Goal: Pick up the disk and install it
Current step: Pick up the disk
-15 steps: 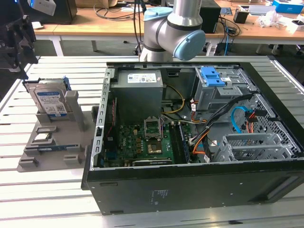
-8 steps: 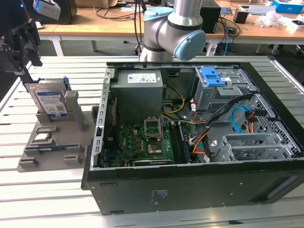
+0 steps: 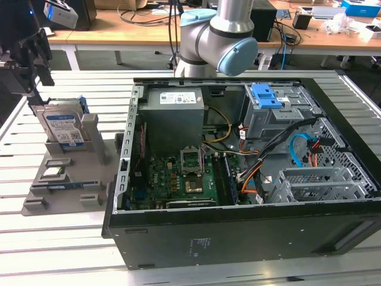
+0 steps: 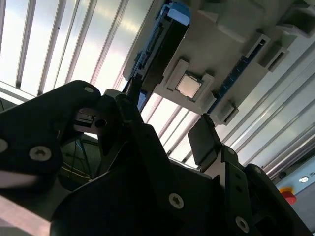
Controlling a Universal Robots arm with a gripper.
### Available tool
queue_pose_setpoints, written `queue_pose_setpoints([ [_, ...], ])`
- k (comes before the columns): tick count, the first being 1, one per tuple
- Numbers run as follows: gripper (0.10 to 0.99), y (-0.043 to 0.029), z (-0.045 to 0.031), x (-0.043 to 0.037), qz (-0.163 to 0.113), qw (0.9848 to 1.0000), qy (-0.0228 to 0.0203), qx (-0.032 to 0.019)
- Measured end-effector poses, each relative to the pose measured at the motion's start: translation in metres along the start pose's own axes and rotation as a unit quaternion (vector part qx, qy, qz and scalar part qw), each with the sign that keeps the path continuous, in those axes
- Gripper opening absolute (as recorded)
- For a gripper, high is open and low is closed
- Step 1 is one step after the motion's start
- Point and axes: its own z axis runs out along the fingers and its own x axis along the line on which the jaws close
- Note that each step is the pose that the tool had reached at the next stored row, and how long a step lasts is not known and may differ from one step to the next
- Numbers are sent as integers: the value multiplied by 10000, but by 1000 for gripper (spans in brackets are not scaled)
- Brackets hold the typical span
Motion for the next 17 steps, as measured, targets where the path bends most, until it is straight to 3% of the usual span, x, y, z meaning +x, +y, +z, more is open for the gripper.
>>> queue_pose_setpoints([
  [3,659,17,41,-52,0,10000,-3,2],
  [7,659,80,105,-64,0,10000,-2,1],
  [13,659,79,228,-102,-34,10000,0,-1],
  [17,659,82,313,-178,-66,10000,1,-1],
])
